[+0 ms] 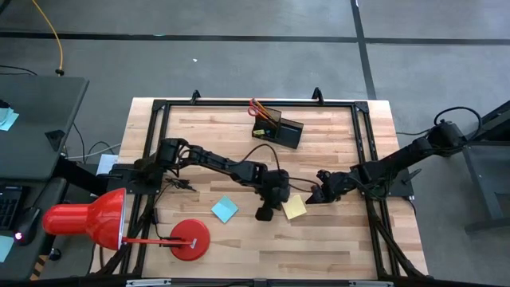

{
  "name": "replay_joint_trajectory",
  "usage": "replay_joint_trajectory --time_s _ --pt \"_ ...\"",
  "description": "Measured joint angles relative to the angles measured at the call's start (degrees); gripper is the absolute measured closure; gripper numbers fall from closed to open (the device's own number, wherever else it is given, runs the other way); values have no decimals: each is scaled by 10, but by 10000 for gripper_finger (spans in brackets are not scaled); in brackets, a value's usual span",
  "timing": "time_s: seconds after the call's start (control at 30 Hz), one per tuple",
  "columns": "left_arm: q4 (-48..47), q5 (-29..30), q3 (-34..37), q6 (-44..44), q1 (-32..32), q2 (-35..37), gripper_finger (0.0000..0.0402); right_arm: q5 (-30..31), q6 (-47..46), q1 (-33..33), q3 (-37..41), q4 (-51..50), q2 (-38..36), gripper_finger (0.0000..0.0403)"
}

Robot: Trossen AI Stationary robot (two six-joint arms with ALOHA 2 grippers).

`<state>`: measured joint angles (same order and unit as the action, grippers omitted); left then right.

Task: Pick and place office supplies into organizer
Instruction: Put the yellow sticky notes in the black desk organizer

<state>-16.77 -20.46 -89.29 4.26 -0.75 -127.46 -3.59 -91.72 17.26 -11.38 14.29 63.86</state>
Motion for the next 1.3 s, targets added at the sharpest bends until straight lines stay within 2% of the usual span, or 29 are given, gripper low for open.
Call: replay_joint_trajectory --time_s 0.27,0.53,0.7,0.87,0.97,1.13,1.3 --pt "-69 3 -41 16 0 -31 401 6 -37 0 0 -20 2 241" --pt "-53 22 -41 12 -5 -31 401 32 -52 -2 0 -13 14 237" --pt "-34 13 -42 -3 -12 -41 401 -9 -47 -14 0 16 50 237" --pt "-17 -9 -43 -22 -13 -51 402 -54 21 -24 -10 75 102 232" --pt "-16 -22 -43 -27 -13 -52 402 -43 16 -29 -10 117 129 213" --pt "-6 -24 -42 -30 -12 -53 402 -49 2 -34 -29 124 171 174" --pt "-8 -26 -55 -30 -10 -56 402 -76 21 -34 -61 112 214 171"
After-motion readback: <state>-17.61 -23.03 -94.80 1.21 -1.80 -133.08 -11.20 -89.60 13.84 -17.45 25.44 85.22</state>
